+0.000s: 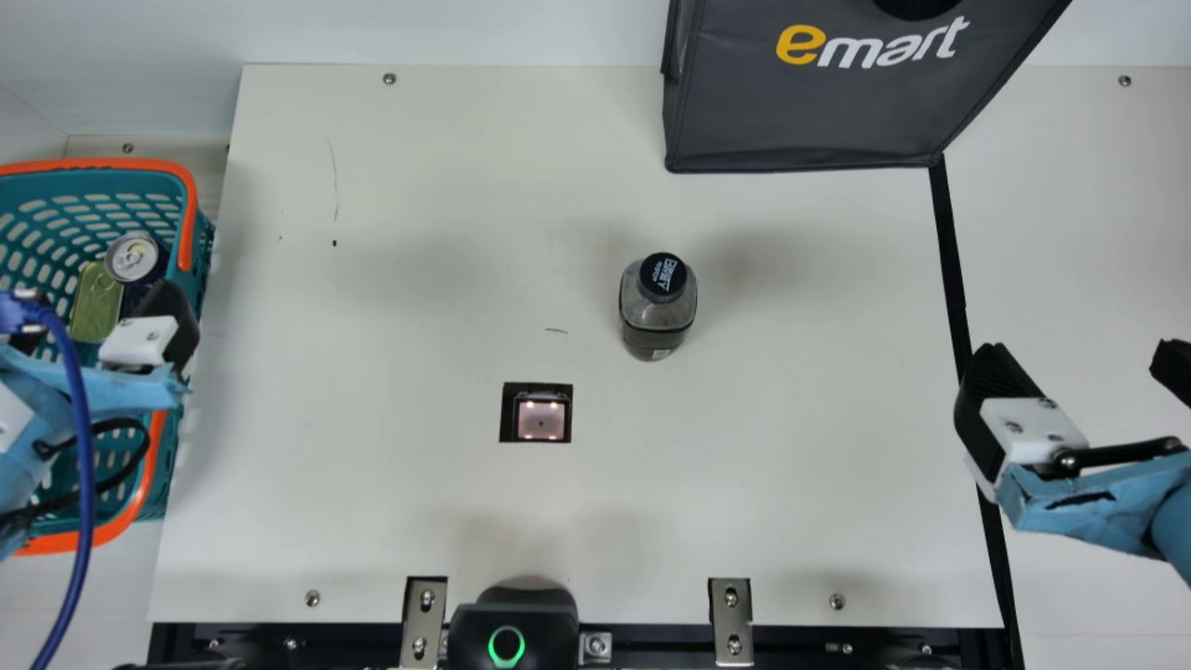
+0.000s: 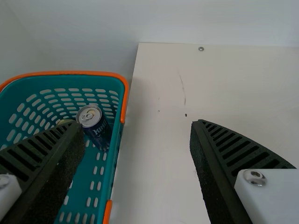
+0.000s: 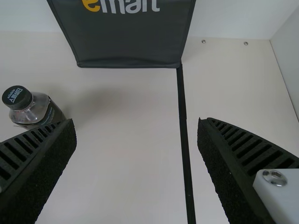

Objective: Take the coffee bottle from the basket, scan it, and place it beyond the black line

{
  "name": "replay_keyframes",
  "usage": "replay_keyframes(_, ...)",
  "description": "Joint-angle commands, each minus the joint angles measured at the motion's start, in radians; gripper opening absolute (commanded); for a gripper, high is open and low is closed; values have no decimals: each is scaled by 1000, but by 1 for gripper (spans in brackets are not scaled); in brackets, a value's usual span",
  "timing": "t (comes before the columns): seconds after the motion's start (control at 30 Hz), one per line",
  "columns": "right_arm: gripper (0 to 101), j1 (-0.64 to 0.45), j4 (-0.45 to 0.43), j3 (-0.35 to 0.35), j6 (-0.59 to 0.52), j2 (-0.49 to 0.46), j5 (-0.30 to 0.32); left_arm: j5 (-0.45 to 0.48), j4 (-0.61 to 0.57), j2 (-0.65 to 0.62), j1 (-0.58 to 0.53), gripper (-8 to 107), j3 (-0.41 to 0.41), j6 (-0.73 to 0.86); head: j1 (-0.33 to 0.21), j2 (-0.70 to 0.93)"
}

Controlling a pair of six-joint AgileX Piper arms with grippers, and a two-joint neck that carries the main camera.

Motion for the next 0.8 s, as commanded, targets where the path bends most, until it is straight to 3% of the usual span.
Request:
replay_keyframes(0.0, 91, 0, 0, 0, 0, 0, 0, -3, -2, -8, 2, 90, 7, -3, -26, 2)
replay_keyframes(0.77, 91, 0, 0, 0, 0, 0, 0, 21, -5, -92, -19, 90, 92, 8, -26, 2)
